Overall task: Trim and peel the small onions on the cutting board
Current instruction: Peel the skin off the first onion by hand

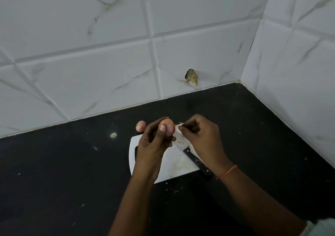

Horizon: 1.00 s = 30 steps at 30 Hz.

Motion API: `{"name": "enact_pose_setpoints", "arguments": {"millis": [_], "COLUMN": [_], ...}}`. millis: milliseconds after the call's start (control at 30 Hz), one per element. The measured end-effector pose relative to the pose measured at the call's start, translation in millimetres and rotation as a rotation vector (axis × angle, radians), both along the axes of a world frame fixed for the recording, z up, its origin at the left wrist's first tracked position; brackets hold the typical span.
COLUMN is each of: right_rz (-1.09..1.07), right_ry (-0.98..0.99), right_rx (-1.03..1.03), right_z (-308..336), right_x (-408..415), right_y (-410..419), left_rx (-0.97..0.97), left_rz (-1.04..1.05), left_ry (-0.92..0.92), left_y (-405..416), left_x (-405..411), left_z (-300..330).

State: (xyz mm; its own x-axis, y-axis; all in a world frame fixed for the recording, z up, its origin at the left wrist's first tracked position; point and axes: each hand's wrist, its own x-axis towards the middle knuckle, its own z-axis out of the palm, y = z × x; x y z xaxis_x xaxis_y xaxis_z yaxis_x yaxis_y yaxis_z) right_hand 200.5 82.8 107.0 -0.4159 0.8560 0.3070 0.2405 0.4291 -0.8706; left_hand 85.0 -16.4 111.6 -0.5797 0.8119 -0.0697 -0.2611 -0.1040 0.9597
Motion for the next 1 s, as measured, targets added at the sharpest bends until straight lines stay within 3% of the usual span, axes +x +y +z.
{"name": "enact_pose_setpoints", "arguments": {"millis": [333, 733, 1000], "right_rz": [0.186, 0.135, 0.060], "right_ry": [0.105, 0.154, 0.202], "right_rx": [-0.010, 0.103, -0.003], "right_z": [14, 10, 11], "right_x": [-5, -6, -6], "right_y": [-10, -10, -8], "left_rx": [0.015, 0.022, 0.015], "left_rz": [0.030, 0.042, 0.038], "left_ry": [0.215, 0.234, 0.236], "left_y": [-1, 1, 0], "left_x": [-5, -4, 0], "left_z": [2, 2, 6]}}
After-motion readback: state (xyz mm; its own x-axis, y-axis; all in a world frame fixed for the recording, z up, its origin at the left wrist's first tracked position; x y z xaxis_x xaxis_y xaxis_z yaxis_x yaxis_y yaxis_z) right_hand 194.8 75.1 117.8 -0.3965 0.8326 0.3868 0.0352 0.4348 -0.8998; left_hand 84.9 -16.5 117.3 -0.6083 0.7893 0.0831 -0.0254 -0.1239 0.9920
